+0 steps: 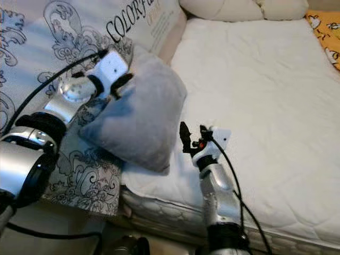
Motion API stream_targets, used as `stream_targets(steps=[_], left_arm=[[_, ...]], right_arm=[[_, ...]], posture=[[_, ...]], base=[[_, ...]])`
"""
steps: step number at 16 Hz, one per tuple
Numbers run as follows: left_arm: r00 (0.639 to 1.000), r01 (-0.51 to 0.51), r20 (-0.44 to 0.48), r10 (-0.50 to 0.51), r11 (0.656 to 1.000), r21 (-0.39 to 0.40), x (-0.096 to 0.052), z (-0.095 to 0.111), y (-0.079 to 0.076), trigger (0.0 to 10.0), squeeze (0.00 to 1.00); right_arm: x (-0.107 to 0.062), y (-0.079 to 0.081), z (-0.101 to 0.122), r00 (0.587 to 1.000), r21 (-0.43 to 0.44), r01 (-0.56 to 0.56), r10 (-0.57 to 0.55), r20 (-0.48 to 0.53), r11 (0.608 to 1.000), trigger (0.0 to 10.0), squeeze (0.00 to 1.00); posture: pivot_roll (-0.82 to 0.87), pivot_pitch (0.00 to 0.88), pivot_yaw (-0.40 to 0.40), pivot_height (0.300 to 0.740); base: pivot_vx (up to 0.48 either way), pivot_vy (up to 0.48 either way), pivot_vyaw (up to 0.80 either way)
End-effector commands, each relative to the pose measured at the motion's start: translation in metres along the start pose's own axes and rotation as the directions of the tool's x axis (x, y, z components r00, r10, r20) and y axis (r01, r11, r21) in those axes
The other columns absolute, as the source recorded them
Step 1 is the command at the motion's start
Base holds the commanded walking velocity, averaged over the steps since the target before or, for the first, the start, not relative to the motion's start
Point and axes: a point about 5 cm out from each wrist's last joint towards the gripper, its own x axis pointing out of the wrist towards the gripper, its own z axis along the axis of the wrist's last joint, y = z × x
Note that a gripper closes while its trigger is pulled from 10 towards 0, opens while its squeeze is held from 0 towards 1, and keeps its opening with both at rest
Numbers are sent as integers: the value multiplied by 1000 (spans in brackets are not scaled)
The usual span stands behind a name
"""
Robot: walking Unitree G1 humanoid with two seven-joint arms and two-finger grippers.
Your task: Clean up the room
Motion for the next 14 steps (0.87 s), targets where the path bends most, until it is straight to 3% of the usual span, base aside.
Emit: stream_targets(steps=[1,2,3,4,5,6,9,10,12,13,14], left_arm=[[994,-8,107,19,994,-106,3,21,9,10000,1000],[982,26,185,22,966,-258,4,27,5,10000,1000],[973,40,228,43,937,-346,4,28,-4,10000,1000],[963,55,265,49,927,-371,-1,26,-19,10000,937],[956,49,289,60,932,-358,-11,22,-33,10000,788],[958,43,279,70,925,-378,-23,15,-49,10000,765],[968,5,224,110,890,-457,-50,2,-75,10000,765],[979,-47,158,127,901,-432,-63,-10,-83,10000,765],[984,-107,85,159,894,-435,-79,-20,-89,10000,753],[979,-181,11,203,893,-411,-98,-32,-90,10000,753],[977,-197,-10,211,891,-408,-103,-34,-90,10000,753]], right_arm=[[-3,10,-1,1000,-10,7,-7,-9,1000,10000,1000],[-4,5,6,999,-41,50,-49,7,998,10000,976],[-4,3,14,998,-45,67,-66,17,997,10000,0],[-5,3,23,996,-65,89,-87,36,994,10000,0],[-6,3,32,994,-71,98,-94,59,993,10000,0],[-10,4,40,991,-56,113,-109,78,992,10000,0],[-17,10,47,995,-85,71,-64,77,994,10000,0],[-20,12,45,997,-106,49,-43,57,993,10000,0],[-23,15,42,999,-126,21,-17,28,992,10000,0],[-25,19,42,1000,-150,3,-3,0,989,10000,0],[-26,19,42,1000,-158,3,-4,-8,987,10000,0]], posture=[[-81,0,149,740],[-79,0,145,740],[-81,0,144,740],[-90,0,138,740],[-91,0,128,740],[-86,0,118,740],[-47,0,75,740],[-36,0,64,740],[-31,0,53,740],[-26,0,39,740],[-28,0,33,740]], base=[[0,0,0],[0,0,0],[0,0,0],[0,0,0],[0,0,0],[0,0,0],[0,0,0],[0,0,0],[0,-244,0],[0,-337,0],[0,-337,0]])
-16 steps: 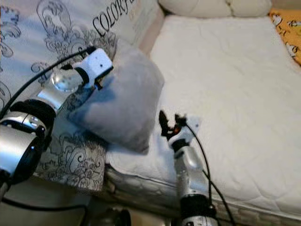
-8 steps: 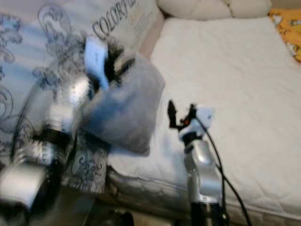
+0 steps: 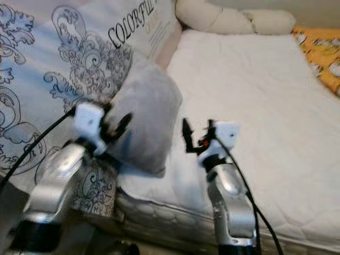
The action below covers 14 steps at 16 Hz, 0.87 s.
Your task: Clean up the room
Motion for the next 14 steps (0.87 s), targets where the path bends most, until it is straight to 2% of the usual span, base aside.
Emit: stream_targets(steps=[1,5,8,12,14], left_arm=[[998,-63,-15,63,998,7,-11,2,3,10000,753],[990,-113,-84,116,993,33,-25,-9,5,10000,757],[979,-165,-119,165,986,6,-32,-14,10,10000,757],[973,-172,-160,169,985,-6,-35,-24,10,10000,757],[974,-161,-163,158,987,-6,-35,-23,7,10000,753]], right_arm=[[-4,-3,5,1000,-40,10,-10,-8,999,10000,0],[-6,-7,3,999,-50,22,-24,-35,998,10000,0],[-10,-6,-2,997,-89,22,-29,-75,996,10000,0],[-21,-22,-6,987,-95,111,-121,-107,989,10000,0],[-27,-26,-11,980,-127,122,-139,-139,984,10000,0]], posture=[[-20,0,17,740],[-8,0,14,740],[-26,0,12,740],[-43,0,25,740],[-52,0,34,740]], base=[[0,-341,0],[0,-339,0],[0,-333,0],[0,-335,0],[0,-332,0]])
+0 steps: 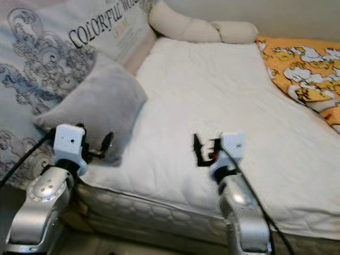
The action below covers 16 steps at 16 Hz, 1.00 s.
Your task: Clean up the room
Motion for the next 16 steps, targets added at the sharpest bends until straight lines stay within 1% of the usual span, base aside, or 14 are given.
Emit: stream_targets(steps=[1,4,6,8,12,13,14,16], left_arm=[[1000,17,-2,-17,1000,5,-1,1,-3,10000,753],[1000,20,4,-20,1000,19,-1,2,-4,10000,757],[1000,-18,7,18,1000,15,-2,2,1,10000,757],[999,-39,-11,39,999,2,-5,-3,4,10000,757],[999,-41,-15,41,999,1,-6,-3,4,10000,757],[999,-42,-15,42,999,0,-6,-3,4,10000,757],[999,-41,-15,41,999,2,-7,-3,3,10000,757],[999,-44,-13,44,999,-3,-5,-3,4,10000,757]], right_arm=[[-4,-4,1,1000,-22,19,-19,-5,1000,10000,0],[-5,-5,-3,999,-18,41,-41,-26,999,10000,0],[-2,-4,-5,999,-35,35,-36,-41,999,10000,0],[2,-6,-5,998,-32,40,-42,-40,999,10000,0],[8,-9,-2,999,-37,34,-35,-36,999,10000,0],[8,-10,-2,999,-33,34,-35,-38,999,10000,0],[8,-11,-4,998,4,46,-45,-40,999,10000,0],[7,-13,-5,997,0,61,-61,-41,998,10000,0]], posture=[[-52,0,32,740],[-34,0,16,740],[-17,0,4,740],[-17,0,1,740],[3,0,-22,740],[5,0,-23,740],[7,0,-23,740],[1,0,-16,740]], base=[[0,-337,0],[0,-337,0],[0,-334,0],[0,-328,0],[0,-328,0],[0,-330,0],[0,-326,0],[0,-330,0]])
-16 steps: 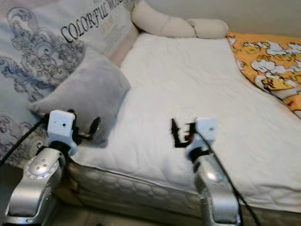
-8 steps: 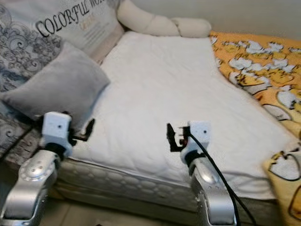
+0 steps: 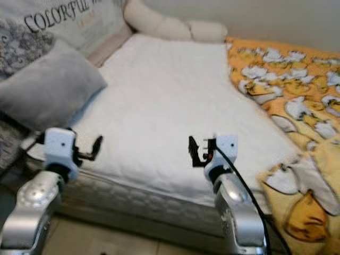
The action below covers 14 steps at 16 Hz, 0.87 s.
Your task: Clean up the room
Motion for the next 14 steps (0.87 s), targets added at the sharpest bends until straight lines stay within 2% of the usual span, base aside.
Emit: stream_targets(steps=[1,7,12,14], left_arm=[[1000,20,17,-20,1000,-5,3,4,-6,10000,757],[999,26,20,-26,1000,-7,5,5,-6,10000,757],[999,49,17,-49,998,28,6,5,-6,10000,757],[998,55,19,-55,998,26,7,6,-7,10000,761]], right_arm=[[-1,-10,-2,999,0,43,-43,-6,999,10000,0],[-5,-12,-4,999,-8,45,-45,-8,999,10000,0],[-4,-13,-4,999,-35,41,-42,-6,999,10000,0],[-4,-13,-4,999,-43,43,-43,-9,998,10000,0]], posture=[[-7,0,-4,740],[-3,0,-11,740],[-8,0,0,740],[-13,0,4,740]], base=[[0,-330,0],[0,-329,0],[0,-329,0],[0,-326,800]])
